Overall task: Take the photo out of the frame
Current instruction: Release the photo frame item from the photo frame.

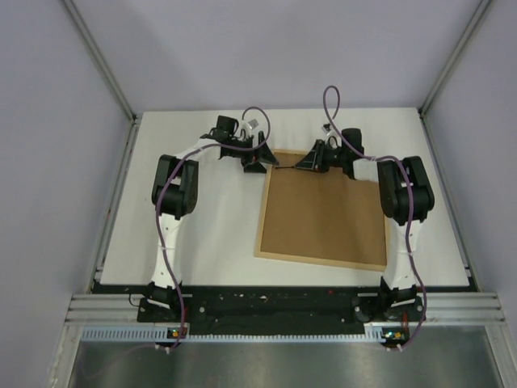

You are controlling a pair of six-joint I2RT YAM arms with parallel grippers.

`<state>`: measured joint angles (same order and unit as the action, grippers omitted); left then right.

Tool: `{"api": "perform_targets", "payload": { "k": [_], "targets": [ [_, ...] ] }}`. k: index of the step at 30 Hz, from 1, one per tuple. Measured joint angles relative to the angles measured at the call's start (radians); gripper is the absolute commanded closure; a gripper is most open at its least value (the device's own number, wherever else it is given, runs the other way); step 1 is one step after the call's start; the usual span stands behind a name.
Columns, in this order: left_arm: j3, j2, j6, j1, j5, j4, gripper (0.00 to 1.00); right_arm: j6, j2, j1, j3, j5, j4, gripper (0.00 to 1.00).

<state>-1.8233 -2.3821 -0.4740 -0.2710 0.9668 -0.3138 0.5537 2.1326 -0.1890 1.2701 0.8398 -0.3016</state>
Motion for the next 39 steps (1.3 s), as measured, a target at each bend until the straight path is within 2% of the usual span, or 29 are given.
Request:
{"api": "perform_targets", "payload": {
  "k": [18,39],
  "targets": [
    [0.013,0.000,-0.024,-0.005,0.005,0.032,0.02,0.020,0.011,-0.018,0.000,-0.007,-0.029,1.00],
    [0.032,0.000,-0.027,-0.008,0.013,0.053,0.02,0.053,-0.003,0.021,-0.016,0.026,-0.038,1.00]
  ]
}}
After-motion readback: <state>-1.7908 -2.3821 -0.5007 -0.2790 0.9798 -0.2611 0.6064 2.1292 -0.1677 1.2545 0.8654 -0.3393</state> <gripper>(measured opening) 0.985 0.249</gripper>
